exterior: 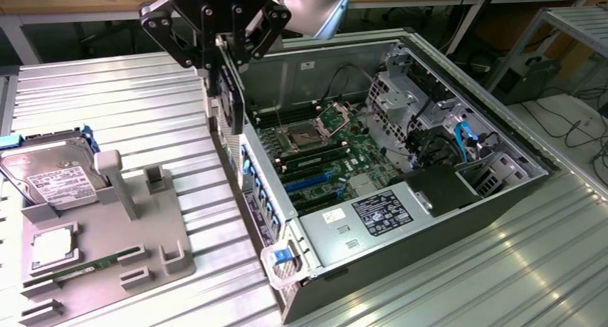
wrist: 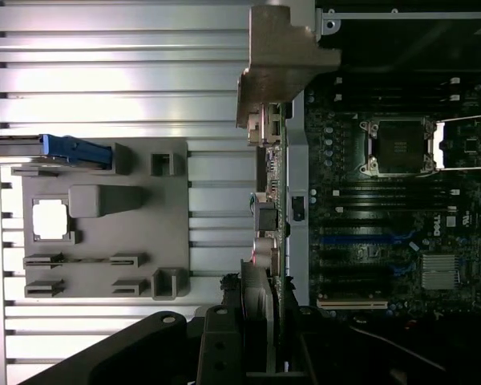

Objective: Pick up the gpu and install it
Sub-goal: 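Pick up the gpu and move the gpu toward the slot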

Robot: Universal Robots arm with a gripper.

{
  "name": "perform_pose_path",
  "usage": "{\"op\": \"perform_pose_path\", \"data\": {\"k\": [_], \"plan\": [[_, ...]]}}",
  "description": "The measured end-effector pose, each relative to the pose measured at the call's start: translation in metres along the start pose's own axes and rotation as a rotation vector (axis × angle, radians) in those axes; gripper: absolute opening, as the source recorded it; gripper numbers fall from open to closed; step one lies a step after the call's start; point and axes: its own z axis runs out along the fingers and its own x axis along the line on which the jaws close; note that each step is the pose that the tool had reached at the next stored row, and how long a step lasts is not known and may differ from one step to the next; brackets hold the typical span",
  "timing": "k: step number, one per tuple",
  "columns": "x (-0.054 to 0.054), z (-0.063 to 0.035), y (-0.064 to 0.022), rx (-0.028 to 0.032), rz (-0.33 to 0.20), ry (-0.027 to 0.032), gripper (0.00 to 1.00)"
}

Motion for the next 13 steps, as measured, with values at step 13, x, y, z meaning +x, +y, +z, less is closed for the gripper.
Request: {"op": "perform_pose_path", "data": {"k": [13], "plan": [[-0.0106,0.0002,0.0001,0.0000,0.000,0.0000,0.28]]}}
